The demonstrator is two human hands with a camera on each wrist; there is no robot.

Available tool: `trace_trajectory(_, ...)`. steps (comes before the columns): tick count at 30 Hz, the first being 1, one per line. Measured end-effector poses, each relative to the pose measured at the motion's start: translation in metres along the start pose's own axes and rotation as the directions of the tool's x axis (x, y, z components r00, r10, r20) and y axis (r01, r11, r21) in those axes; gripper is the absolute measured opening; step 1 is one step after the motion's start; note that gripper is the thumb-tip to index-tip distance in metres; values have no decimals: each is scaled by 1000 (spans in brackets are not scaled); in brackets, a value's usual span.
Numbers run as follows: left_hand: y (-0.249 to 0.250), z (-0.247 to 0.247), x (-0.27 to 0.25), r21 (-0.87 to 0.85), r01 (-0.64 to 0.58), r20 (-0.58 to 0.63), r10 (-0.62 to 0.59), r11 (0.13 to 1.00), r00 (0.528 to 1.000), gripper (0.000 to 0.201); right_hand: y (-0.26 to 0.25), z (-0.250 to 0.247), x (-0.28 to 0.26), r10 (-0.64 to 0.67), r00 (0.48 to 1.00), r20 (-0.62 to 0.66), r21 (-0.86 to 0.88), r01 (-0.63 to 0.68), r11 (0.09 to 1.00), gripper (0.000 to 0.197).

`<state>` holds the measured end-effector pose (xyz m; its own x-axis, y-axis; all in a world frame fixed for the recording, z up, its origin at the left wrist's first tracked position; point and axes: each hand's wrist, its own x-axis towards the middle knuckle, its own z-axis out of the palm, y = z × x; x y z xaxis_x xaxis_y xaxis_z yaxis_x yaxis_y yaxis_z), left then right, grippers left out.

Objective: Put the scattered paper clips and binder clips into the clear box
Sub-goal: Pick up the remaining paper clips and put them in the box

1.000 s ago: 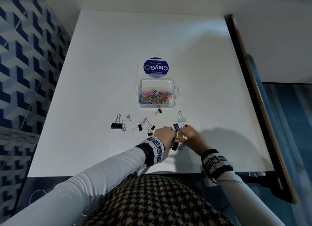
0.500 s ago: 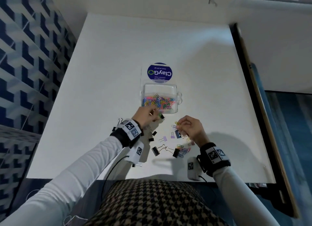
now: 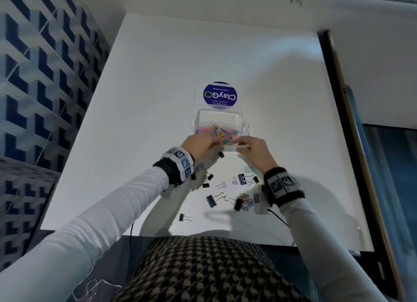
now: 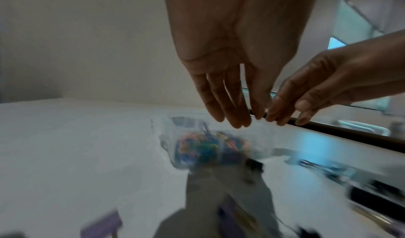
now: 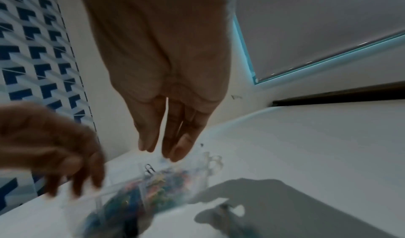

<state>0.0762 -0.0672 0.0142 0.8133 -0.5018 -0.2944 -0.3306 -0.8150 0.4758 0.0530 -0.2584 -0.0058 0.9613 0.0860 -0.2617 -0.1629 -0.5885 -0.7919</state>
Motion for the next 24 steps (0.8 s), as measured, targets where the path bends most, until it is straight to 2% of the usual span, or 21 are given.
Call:
trace_trajectory(3,18,24,-24,-35,1,147,4,999,989,22,36,-12,-38,-120,992,-31,-120,115,986,13)
trace_trajectory(5,28,44,-29,-65,-59,220,72,996,973,21,64,-15,-58,-177,983,-50,-242,161,957,12)
trace_trajectory(8,52,74,-29,-50,-125,276,133,991,952,23,90,-20,-83,-128,990,-58,-296,105,949,12)
trace_trajectory(10,69,93,-28,10,-154,282,145,988,948,27,97,-15,-94,-163,985,-49,-316,139,938,11)
trace_trajectory(14,87,115,-28,93,-189,249,161,978,955,58,102,12,-107,-290,952,100,-271,307,913,28)
trace_trajectory(17,81,120,-31,131,-162,218,131,978,967,61,107,18,-112,-238,956,172,-331,283,900,49)
trace_trajectory(20,65,120,-35,132,-124,211,94,983,973,62,105,16,-113,-196,970,142,-374,236,897,43)
trace_trajectory(24,54,115,-36,155,-134,220,98,979,971,59,103,17,-108,-134,979,152,-437,188,880,31)
